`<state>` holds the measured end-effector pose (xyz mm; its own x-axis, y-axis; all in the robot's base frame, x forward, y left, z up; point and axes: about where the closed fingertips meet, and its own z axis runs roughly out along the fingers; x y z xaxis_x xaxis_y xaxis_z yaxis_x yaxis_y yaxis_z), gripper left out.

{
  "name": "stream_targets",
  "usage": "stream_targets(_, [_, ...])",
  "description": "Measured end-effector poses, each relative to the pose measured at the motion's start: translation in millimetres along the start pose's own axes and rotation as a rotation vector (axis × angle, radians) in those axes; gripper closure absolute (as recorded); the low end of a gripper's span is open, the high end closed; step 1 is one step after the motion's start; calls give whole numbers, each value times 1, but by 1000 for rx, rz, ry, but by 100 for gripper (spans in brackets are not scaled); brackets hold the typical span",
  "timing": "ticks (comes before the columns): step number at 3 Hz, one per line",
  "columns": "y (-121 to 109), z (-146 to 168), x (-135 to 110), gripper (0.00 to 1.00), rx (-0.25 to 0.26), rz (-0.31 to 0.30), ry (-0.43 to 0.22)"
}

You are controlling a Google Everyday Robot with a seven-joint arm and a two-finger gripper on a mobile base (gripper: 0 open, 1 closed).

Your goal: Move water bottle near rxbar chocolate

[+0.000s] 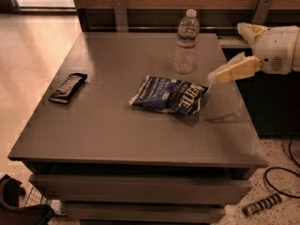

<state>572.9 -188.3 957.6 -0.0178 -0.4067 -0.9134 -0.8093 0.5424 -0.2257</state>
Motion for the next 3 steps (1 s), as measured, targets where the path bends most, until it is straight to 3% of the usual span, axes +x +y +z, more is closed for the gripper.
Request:
stream_targets(1, [-5,2,0,0,7,5,-12])
stream_targets(2, [-57,26,5,0,73,51,-140])
stream_targets(3, [-90,51,9,0,116,96,-244])
